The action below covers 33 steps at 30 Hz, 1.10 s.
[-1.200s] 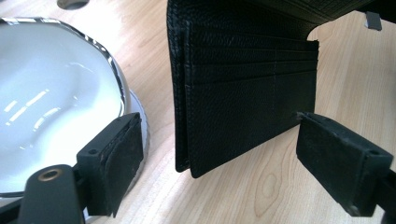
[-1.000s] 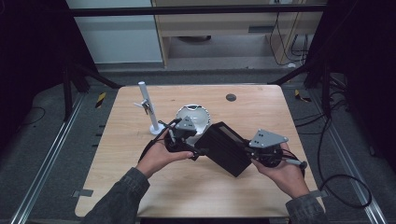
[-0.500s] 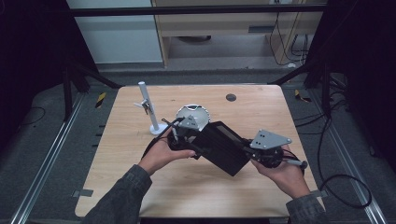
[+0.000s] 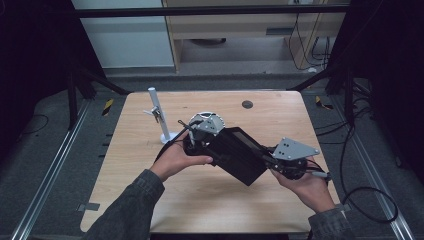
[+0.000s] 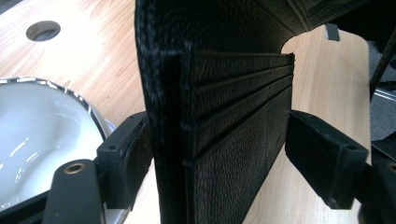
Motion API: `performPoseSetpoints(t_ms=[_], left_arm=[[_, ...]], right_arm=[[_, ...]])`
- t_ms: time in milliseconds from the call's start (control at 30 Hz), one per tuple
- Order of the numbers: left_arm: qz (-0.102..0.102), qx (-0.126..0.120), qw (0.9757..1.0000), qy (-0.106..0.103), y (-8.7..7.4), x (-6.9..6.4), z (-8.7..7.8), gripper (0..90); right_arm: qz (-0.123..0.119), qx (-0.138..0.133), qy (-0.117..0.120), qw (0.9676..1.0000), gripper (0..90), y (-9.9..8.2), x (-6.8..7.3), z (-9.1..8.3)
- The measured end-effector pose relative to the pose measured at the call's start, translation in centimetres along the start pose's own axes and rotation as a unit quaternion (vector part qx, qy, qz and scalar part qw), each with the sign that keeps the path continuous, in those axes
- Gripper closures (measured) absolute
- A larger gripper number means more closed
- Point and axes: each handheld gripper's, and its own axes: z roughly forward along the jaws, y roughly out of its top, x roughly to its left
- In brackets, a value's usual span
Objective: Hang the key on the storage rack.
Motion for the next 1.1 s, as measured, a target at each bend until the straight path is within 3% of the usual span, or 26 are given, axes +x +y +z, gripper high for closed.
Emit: performPoseSetpoints(t_ms=[133, 300, 400, 567, 700, 900, 967, 1100], left_arm=[[0.000, 0.005, 0.9999, -0.011, 0.4, 0.1, -0.2, 35.7], [-0.007, 0.015, 0.9996, -0.023, 0.5, 0.1, -0.6, 63.4], [-0.019, 0.003, 0.9995, -0.027, 0.6, 0.2, -1.1, 76.7], [-0.017, 0.018, 0.9997, -0.005, 1.3, -0.3, -1.6, 79.2], [-0.019, 0.014, 0.9996, 0.013, 1.8, -0.5, -2.0, 79.5], [-0.015, 0.024, 0.9984, 0.049, 2.9, -0.4, -3.3, 79.7], [-0.017, 0.019, 0.9982, 0.055, 3.1, -0.4, -3.8, 79.7], [-0.014, 0.020, 0.9977, 0.064, 3.5, -0.4, -4.8, 79.7]], right_arm=[[-0.003, -0.008, 0.000, 1.0000, 84.0, 0.1, 0.0, -0.2], [-0.007, 0.000, 0.004, 1.0000, 83.7, -0.4, 0.1, 0.0], [-0.007, 0.006, 0.000, 1.0000, 81.8, -0.8, 0.0, 0.2], [0.000, 0.022, -0.003, 0.9998, 79.6, -1.6, 0.0, 0.9], [0.006, 0.028, 0.001, 0.9996, 72.5, -2.0, 0.2, 1.4], [0.039, 0.052, 0.008, 0.9978, 43.1, -3.4, 0.7, 2.0], [0.049, 0.058, 0.010, 0.9970, 36.2, -4.2, 0.9, 2.2], [0.068, 0.062, 0.000, 0.9958, 30.4, -6.0, 0.9, 2.1]])
